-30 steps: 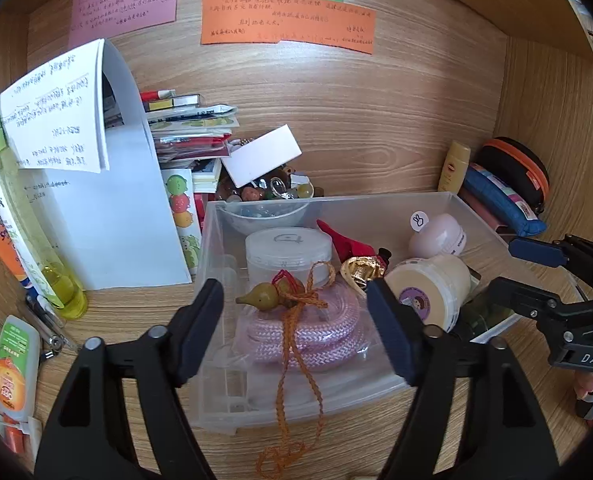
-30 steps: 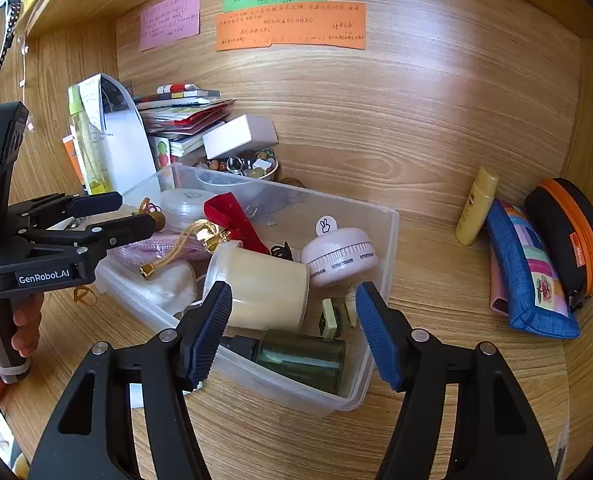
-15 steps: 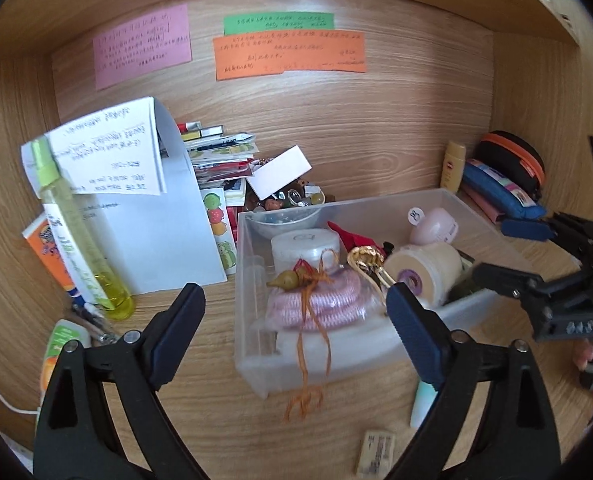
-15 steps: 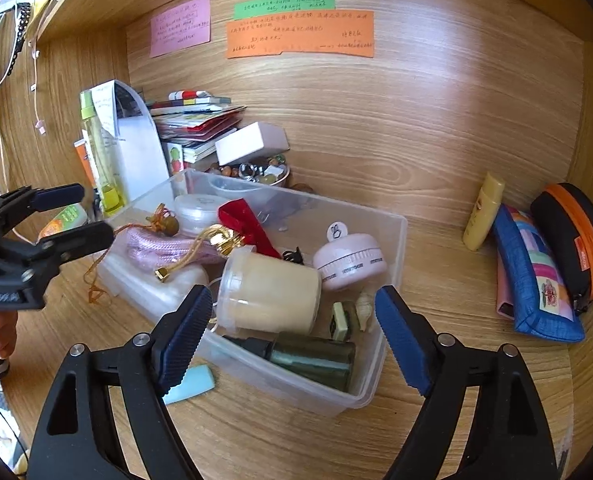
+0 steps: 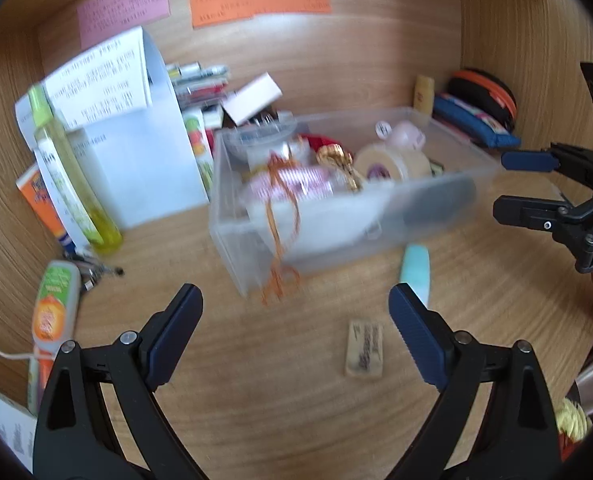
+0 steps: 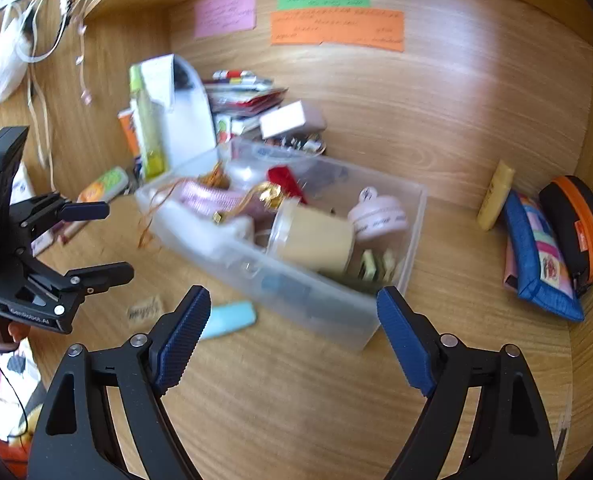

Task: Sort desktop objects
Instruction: 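Withdraw both grippers from the box toward the eraser and light-blue tube, then grasp the beige eraser with the left gripper while the right grasps the light-blue tube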

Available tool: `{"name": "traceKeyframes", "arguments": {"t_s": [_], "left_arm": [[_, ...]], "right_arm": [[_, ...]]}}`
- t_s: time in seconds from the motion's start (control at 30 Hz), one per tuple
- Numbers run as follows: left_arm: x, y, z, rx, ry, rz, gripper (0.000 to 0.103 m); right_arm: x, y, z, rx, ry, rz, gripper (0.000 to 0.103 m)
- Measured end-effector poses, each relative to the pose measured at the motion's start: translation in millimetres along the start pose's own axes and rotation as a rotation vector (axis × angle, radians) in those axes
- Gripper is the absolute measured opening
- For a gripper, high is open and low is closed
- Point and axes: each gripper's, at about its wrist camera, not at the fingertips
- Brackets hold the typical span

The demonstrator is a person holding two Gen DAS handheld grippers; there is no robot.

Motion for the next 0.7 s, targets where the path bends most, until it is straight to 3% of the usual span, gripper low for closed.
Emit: {"name": "traceKeyframes", "arguments": {"t_s": [0.3,0.47,0.7], "left_arm": [[-27.3,-6.9,-16.1,-0.029,0.092,-0.018,0.095],[-29.0,-14.6,-22.2,-0.041,0.099,-0.063,0.071],[-28.6,-18.2,-31.9,-0.081,0.140,-0.074,0.051]], "right_arm": [[-16.0,27.1,-19.4,0.103,0.092,0.103,0.083],[-14.8,36.5,-36.0,0.129,0.141,0.139,0.083],[-11.6,40.1,-50.3,0.157,0.191,0.132,0.083]]}}
Point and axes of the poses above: each gripper's, at about its wrist camera, not at the fingertips, and z roughly against the way its jaws point, y to its left, x to its top, and after that the axes turned 11 degrees about z, right-handed
